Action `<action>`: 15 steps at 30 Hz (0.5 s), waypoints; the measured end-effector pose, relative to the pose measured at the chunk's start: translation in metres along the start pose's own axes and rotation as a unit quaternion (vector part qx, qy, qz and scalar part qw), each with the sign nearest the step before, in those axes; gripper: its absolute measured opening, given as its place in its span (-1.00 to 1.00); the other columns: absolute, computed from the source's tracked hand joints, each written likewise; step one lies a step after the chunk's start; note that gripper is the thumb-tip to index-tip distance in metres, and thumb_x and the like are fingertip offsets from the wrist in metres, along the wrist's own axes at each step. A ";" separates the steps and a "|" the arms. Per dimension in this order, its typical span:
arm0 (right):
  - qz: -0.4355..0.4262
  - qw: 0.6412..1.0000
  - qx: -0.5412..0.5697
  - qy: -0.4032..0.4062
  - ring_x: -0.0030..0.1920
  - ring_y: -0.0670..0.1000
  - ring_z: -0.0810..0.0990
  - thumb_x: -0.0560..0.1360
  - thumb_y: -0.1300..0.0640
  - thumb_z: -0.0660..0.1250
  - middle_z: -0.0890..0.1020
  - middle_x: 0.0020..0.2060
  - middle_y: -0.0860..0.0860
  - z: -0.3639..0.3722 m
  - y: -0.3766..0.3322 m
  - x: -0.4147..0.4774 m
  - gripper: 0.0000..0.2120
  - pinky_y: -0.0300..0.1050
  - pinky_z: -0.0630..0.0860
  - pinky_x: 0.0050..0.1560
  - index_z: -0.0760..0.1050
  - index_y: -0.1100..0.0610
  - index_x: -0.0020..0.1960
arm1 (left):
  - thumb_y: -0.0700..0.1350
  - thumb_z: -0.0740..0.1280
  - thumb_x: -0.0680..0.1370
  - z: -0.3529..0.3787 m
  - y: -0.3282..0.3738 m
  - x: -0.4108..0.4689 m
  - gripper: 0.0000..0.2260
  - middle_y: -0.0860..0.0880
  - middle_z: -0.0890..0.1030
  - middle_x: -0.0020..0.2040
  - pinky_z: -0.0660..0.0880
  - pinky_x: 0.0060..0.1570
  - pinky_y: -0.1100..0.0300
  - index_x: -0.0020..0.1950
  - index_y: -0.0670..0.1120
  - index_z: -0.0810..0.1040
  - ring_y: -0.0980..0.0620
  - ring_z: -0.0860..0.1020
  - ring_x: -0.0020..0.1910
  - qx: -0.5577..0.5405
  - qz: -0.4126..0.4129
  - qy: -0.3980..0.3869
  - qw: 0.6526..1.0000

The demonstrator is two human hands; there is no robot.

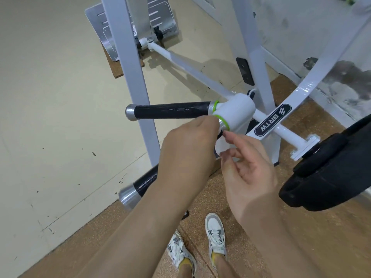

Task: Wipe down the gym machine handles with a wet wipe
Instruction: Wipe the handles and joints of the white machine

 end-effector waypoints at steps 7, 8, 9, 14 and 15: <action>-0.021 0.999 -0.019 0.015 -0.17 -0.09 0.54 0.53 0.40 0.25 0.51 0.00 -0.08 -0.009 -0.005 -0.002 -0.58 -0.41 0.48 -0.15 0.55 -0.10 0.12 | -0.22 0.43 0.41 0.003 -0.010 0.014 -0.94 -0.04 0.51 -0.09 0.45 -0.31 0.15 -0.20 -0.09 0.68 -0.02 0.50 -0.21 -0.127 -0.037 0.021 0.991; -0.032 0.999 -0.029 0.019 -0.17 -0.09 0.53 0.53 0.41 0.25 0.51 0.00 -0.08 -0.011 -0.009 0.000 -0.58 -0.42 0.47 -0.16 0.55 -0.11 0.11 | -0.16 0.44 0.42 -0.001 -0.012 0.010 -0.94 -0.01 0.53 -0.10 0.42 -0.28 0.21 -0.17 -0.04 0.70 0.00 0.50 -0.20 -0.135 -0.054 0.024 0.989; -0.048 0.998 -0.046 0.020 -0.16 -0.10 0.53 0.53 0.40 0.25 0.52 0.01 -0.08 -0.012 -0.014 0.003 -0.59 -0.43 0.46 -0.16 0.55 -0.10 0.11 | -0.12 0.44 0.44 -0.003 -0.013 0.009 -0.93 0.01 0.56 -0.10 0.39 -0.25 0.23 -0.14 0.00 0.71 0.01 0.51 -0.18 -0.143 -0.076 0.025 0.986; -0.083 0.990 -0.113 0.029 -0.03 -0.20 0.54 0.54 0.35 0.25 0.56 0.04 -0.09 -0.021 -0.022 0.020 -0.70 -0.44 0.43 -0.07 0.59 0.04 0.14 | -0.24 0.41 0.42 0.001 -0.008 0.032 -0.85 0.04 0.67 -0.16 0.48 -0.10 0.17 -0.11 -0.02 0.70 0.04 0.59 -0.14 -0.153 -0.121 -0.013 0.981; -0.075 0.990 -0.110 0.040 -0.03 -0.21 0.54 0.55 0.34 0.26 0.56 0.05 -0.10 -0.025 -0.020 0.021 -0.70 -0.45 0.43 -0.06 0.58 0.03 0.14 | -0.24 0.41 0.42 0.002 -0.015 0.036 -0.84 0.07 0.68 -0.18 0.48 -0.08 0.21 -0.11 -0.01 0.70 0.08 0.60 -0.14 -0.176 -0.142 -0.010 0.974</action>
Point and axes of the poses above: each hand's wrist, its own x-axis towards the middle knuckle, its own z-axis out of the palm, y = z × x, the point moved 8 cm from there along x, towards the middle knuckle
